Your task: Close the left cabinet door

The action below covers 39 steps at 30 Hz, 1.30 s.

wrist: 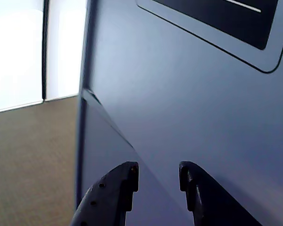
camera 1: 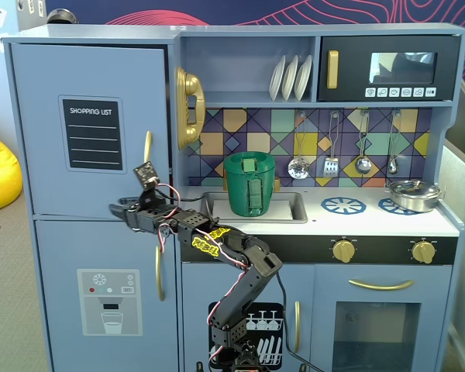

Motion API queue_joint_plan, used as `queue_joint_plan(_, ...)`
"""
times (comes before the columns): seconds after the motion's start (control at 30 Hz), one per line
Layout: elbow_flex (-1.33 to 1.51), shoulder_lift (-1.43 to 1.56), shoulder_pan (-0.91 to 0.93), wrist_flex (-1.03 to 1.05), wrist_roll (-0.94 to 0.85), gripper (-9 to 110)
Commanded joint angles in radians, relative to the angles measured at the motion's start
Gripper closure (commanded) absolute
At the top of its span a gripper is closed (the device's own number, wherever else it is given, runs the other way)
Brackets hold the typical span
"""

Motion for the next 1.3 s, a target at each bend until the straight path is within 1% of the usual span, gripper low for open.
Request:
queue_joint_plan(0.0, -0.009, 0.06, 0.098, 0.0, -0.012, 102)
queue_joint_plan(0.3, -0.043, 0.005, 0.21, 0.002, -0.026, 102)
queue_joint_plan(0.5, -0.017, 0.02, 0.21, 0.014, -0.028, 102)
queue_joint_plan(0.6, 0.017, 0.071, 0.199, 0.061, -0.002, 102)
queue_joint_plan(0.7, 0.055, 0.149, 0.187, 0.189, 0.009, 102)
queue_joint_plan(0.8, 0.1, 0.245, 0.186, 0.325, 0.064, 102)
queue_joint_plan(0.93, 0.163, 0.376, 0.227, 0.529, 0.103, 102)
queue_joint_plan(1.07, 0.225, 0.517, 0.31, 0.756, 0.172, 102)
queue_joint_plan(1.27, 0.347, 0.678, 0.511, 1.048, 0.181, 102)
